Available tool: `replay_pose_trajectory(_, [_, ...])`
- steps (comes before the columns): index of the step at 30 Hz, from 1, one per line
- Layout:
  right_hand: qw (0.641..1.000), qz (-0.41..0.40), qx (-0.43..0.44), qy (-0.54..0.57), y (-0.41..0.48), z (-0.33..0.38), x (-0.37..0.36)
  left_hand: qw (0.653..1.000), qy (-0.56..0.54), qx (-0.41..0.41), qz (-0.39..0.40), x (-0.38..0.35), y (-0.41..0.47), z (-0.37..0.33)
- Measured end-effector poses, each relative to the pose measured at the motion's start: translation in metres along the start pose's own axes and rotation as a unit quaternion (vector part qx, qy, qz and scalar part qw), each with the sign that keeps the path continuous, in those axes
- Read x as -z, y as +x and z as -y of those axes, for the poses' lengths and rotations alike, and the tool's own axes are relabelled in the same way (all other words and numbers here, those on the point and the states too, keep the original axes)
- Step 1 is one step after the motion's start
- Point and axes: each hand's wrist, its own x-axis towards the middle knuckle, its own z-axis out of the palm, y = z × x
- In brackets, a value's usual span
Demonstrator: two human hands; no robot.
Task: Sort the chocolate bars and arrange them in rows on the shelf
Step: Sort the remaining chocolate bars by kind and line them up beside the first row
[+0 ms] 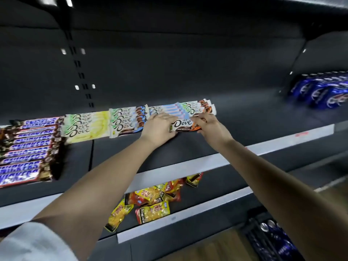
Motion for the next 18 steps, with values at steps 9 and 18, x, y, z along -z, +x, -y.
replay_pose_trajectory(9, [0.997, 0.021, -0.059, 0.056, -0.024, -0.067, -0.006, 0.999, -0.032, -0.012, 0.042, -0.044, 0.026, -0.05])
replay_pose_trajectory(18, [0.991, -0.026, -0.091, 0.093, -0.013, -0.091, -0.017, 0.998, -0.044, 0.031, 0.018, -0.063, 0.05, -0.07])
